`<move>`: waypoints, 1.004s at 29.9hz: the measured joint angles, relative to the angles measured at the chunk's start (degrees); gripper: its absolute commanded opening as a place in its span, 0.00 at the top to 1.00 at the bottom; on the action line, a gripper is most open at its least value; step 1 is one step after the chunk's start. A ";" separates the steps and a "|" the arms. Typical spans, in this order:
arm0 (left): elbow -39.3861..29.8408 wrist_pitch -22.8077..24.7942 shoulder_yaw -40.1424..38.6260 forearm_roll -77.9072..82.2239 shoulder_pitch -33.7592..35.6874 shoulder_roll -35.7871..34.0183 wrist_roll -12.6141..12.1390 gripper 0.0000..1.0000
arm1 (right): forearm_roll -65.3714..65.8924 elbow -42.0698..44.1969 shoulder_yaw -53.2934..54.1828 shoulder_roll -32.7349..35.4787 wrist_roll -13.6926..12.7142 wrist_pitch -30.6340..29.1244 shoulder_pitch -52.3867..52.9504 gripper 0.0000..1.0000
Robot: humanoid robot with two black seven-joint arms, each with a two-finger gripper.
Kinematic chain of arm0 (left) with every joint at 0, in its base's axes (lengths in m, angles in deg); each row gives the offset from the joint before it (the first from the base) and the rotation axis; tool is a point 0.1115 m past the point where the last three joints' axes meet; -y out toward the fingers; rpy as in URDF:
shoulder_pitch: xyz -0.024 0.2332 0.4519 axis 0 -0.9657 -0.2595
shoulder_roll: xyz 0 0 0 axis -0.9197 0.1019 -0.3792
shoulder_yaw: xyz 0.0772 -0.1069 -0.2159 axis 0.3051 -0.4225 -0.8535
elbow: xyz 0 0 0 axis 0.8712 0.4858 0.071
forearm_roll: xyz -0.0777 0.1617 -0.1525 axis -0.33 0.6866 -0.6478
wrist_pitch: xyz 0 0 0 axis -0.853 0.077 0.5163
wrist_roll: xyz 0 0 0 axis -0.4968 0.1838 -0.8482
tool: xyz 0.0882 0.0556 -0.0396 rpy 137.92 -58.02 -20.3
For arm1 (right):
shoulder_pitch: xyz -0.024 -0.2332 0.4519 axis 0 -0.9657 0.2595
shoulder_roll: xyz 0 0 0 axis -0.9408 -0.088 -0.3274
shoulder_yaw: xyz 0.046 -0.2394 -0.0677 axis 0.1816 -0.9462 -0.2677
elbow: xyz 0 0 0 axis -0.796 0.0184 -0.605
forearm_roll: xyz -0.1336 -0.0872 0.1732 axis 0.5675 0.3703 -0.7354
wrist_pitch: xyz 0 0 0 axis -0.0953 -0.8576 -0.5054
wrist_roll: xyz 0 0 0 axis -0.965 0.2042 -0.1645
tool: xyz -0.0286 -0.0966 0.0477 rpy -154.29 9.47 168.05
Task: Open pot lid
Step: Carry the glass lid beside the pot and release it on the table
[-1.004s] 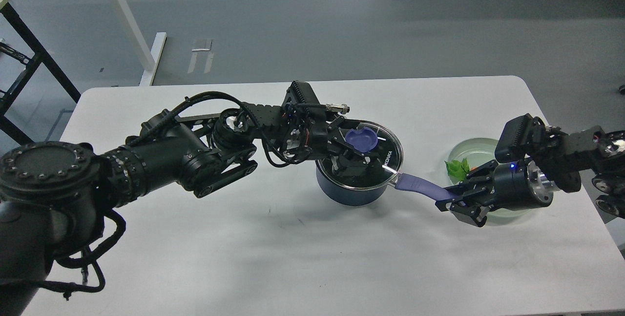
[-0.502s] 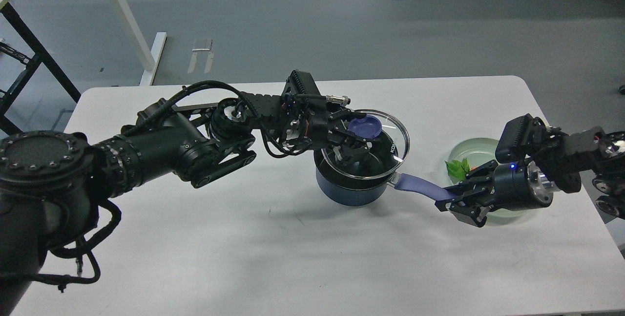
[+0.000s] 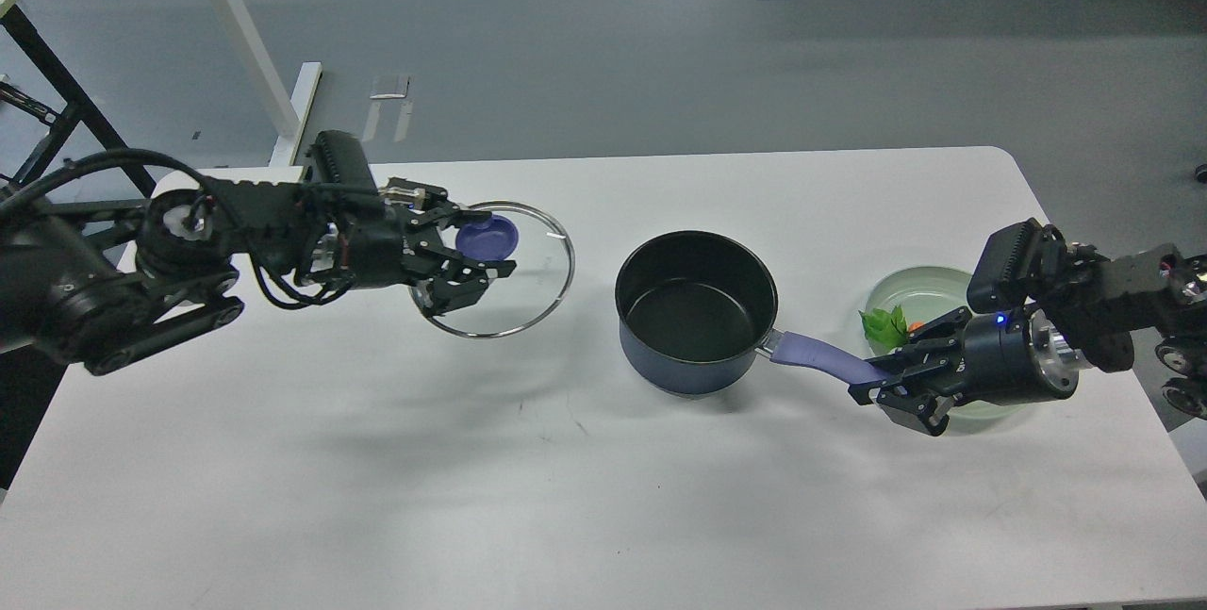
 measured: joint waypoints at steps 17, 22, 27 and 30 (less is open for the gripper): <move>1.51 -8.05 2.26 -0.60 -13.22 -10.03 -0.01 0.61 | 0.00 -0.01 -0.05 0.43 0.02 0.05 -0.08 0.66; 2.35 -8.05 2.18 -0.68 -15.48 -10.03 -0.01 0.56 | 0.00 0.00 -0.03 0.88 0.01 0.05 -0.12 0.66; 3.09 -8.05 2.07 -0.68 -16.07 -9.98 -0.01 0.44 | 0.00 -0.01 0.03 0.89 0.02 0.05 -0.27 0.66; 3.48 -8.06 2.06 -0.69 -16.35 -9.90 0.00 0.31 | 0.00 -0.01 0.04 0.89 0.02 0.05 -0.28 0.66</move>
